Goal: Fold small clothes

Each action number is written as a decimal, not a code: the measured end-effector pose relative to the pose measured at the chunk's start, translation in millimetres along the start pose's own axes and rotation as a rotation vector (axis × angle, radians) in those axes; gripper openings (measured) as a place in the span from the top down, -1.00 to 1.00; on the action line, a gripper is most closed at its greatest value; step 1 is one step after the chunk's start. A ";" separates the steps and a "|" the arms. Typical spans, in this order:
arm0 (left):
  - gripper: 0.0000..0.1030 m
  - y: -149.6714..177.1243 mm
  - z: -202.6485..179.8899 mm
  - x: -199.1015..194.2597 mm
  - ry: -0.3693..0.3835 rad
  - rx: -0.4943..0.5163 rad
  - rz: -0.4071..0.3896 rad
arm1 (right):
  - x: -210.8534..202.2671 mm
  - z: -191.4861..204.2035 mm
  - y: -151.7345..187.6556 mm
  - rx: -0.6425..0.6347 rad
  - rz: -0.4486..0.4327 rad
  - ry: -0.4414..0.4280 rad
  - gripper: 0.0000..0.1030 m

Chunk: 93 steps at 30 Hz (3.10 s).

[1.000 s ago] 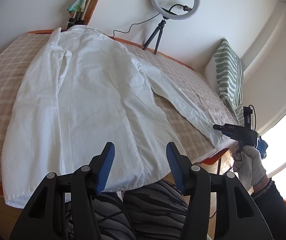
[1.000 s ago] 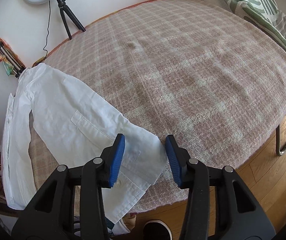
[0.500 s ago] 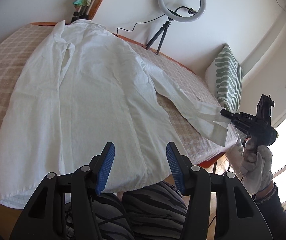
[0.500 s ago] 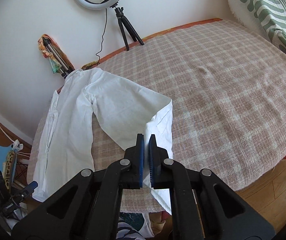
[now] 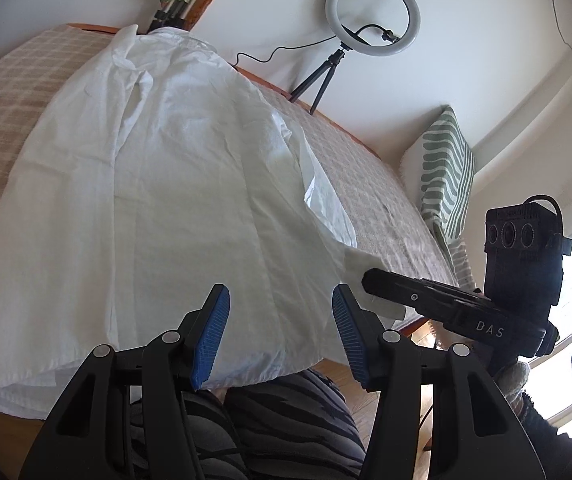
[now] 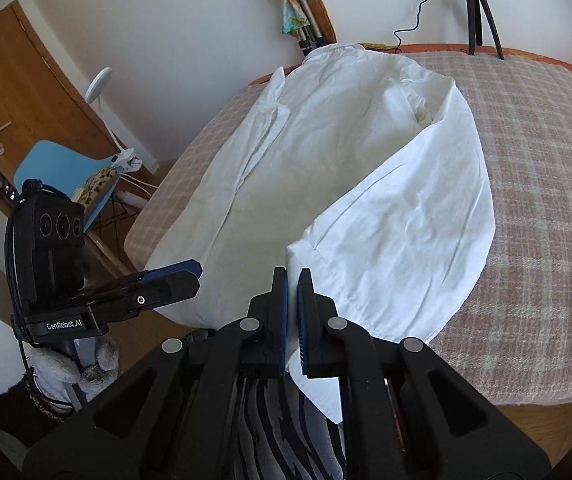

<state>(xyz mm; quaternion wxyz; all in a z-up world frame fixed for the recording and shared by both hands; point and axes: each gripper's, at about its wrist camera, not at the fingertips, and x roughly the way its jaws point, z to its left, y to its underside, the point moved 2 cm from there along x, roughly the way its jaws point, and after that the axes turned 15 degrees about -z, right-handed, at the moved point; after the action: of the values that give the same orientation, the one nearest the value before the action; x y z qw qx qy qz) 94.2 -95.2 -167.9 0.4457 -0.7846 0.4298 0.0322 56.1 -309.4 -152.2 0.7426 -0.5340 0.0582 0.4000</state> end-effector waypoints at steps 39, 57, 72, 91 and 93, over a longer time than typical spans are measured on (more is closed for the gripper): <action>0.93 16.1 -30.9 92.4 0.069 0.159 0.127 | 161.2 -212.5 -202.7 0.254 -0.015 0.366 0.92; 0.94 12.6 -10.7 49.2 0.093 0.028 0.079 | 212.6 -80.9 -243.6 -0.001 0.014 0.258 0.93; 0.84 23.2 -2.2 57.6 0.025 0.072 0.154 | 209.4 -107.4 -222.9 0.017 0.055 0.300 0.45; 0.65 11.7 -28.0 1.2 -0.019 0.251 0.030 | -9.2 -91.0 -38.8 0.162 0.058 0.195 0.24; 0.52 17.7 -40.5 7.4 -0.015 0.306 0.037 | -11.6 -91.9 -15.9 0.191 0.066 0.186 0.24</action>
<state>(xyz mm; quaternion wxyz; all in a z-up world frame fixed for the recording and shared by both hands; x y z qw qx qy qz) 72.9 -133.5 -158.7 0.5628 -0.6989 0.4409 -0.0196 90.0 -394.4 -173.3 0.7679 -0.4936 0.1822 0.3654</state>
